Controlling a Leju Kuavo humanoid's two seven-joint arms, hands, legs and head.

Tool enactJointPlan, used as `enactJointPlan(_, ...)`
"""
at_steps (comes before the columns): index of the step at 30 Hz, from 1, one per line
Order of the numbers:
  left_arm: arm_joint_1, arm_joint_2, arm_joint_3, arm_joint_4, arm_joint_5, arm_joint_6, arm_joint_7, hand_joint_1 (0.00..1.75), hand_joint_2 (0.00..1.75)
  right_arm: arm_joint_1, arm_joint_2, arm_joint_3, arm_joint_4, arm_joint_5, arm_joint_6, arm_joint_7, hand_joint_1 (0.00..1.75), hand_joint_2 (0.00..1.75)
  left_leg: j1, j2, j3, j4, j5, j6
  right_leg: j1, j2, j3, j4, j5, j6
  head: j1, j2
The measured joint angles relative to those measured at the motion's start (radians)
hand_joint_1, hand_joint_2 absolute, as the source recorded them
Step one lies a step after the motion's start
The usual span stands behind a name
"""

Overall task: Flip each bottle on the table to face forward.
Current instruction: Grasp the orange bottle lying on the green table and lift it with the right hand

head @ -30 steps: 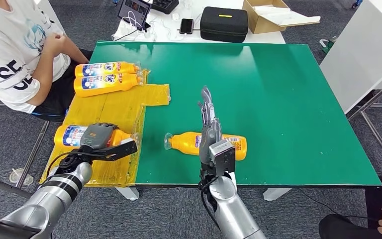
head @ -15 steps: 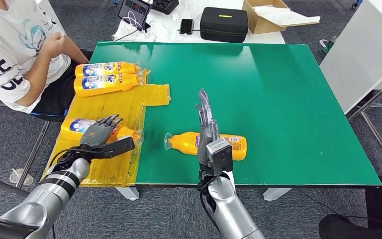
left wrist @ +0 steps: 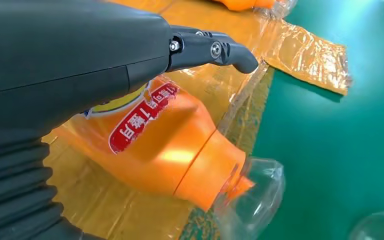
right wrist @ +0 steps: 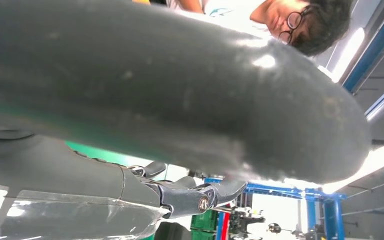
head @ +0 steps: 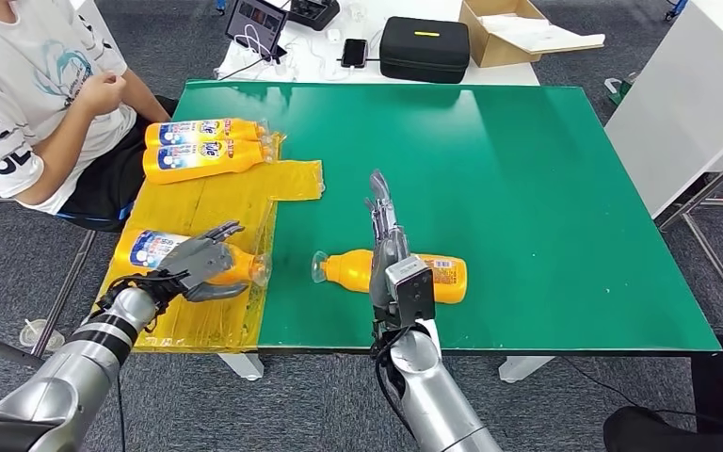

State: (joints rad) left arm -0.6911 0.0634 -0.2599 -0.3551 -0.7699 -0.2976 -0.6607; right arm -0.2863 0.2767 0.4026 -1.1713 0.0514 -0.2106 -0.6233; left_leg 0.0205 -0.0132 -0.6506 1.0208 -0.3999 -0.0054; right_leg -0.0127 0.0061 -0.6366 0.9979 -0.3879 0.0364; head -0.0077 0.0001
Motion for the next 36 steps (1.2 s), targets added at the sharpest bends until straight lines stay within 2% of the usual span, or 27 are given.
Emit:
enactJointPlan(3,0.005,0.006,0.023,-0.010,0.060,-0.050,-0.025,0.00,0.00,-0.001,0.000,-0.002,0.010,-0.002,0.000,-0.002,0.00,0.00,0.000,0.000,0.000,0.000,0.000,0.000,0.000,0.000,0.000,0.000,0.000,0.000,0.000,0.000)
enactJointPlan(8,0.047,0.008,0.080,-0.070,0.270,-0.178,-0.042,0.00,0.00,-0.004,0.001,-0.004,0.028,-0.003,0.003,-0.006,0.00,0.00,0.000,0.001,-0.001,0.000,0.000,0.000,0.000,0.000,-0.001,0.000,0.000,0.000,0.000,0.000)
enactJointPlan(15,0.089,0.004,0.129,-0.126,0.391,-0.202,-0.042,0.00,0.00,-0.006,0.003,-0.005,0.047,0.008,-0.001,-0.007,0.00,0.00,0.000,0.002,-0.001,0.000,0.000,0.000,0.000,0.000,-0.002,0.000,0.000,0.000,0.000,0.000)
enactJointPlan(16,0.096,-0.002,0.142,-0.135,0.438,-0.185,-0.042,0.00,0.44,-0.006,0.003,-0.004,0.050,0.023,-0.009,-0.001,0.00,0.00,0.000,0.002,-0.002,0.000,0.000,0.000,0.000,0.000,-0.003,0.000,0.000,0.000,0.000,0.000)
enactJointPlan(19,0.108,-0.040,0.206,-0.165,0.588,-0.034,-0.042,0.00,1.75,-0.022,-0.003,0.007,0.066,0.145,-0.055,0.068,0.00,1.31,0.000,0.002,-0.003,0.000,0.000,0.000,0.000,0.000,-0.003,0.000,0.000,0.000,0.000,0.000)
enactJointPlan(20,0.110,-0.056,0.235,-0.180,0.630,0.030,-0.042,0.00,1.75,-0.034,-0.009,0.016,0.078,0.212,-0.069,0.110,0.00,1.75,0.000,0.002,-0.003,0.000,0.000,0.000,0.000,0.000,-0.004,0.000,0.000,0.000,0.000,0.000)
enactJointPlan(23,0.119,-0.096,0.315,-0.234,0.704,0.157,-0.042,0.00,1.75,-0.075,-0.037,0.044,0.125,0.372,-0.078,0.225,0.00,1.75,0.000,0.002,-0.003,0.000,0.000,0.000,0.000,0.000,-0.004,0.000,0.000,0.000,0.000,0.000)
enactJointPlan(27,0.144,-0.121,0.385,-0.304,0.716,0.222,-0.042,0.00,1.75,-0.116,-0.071,0.060,0.177,0.446,-0.061,0.294,0.00,1.75,0.000,0.002,-0.003,0.000,0.000,0.000,0.000,0.000,-0.004,0.000,0.000,0.000,0.000,0.000)
enactJointPlan(31,0.199,-0.140,0.428,-0.402,0.695,0.322,-0.042,0.00,1.75,-0.162,-0.136,0.076,0.233,0.533,0.025,0.416,0.00,1.75,0.000,0.001,-0.004,0.000,0.000,0.000,0.000,0.000,-0.004,0.000,0.000,0.000,0.000,0.000)
enactJointPlan(36,0.276,-0.155,0.440,-0.507,0.640,0.405,-0.042,0.00,1.75,-0.217,-0.239,0.084,0.290,0.586,0.143,0.475,0.00,1.75,-0.001,0.001,-0.005,0.001,0.000,0.000,-0.001,0.000,-0.005,0.000,0.000,0.001,0.000,0.000)
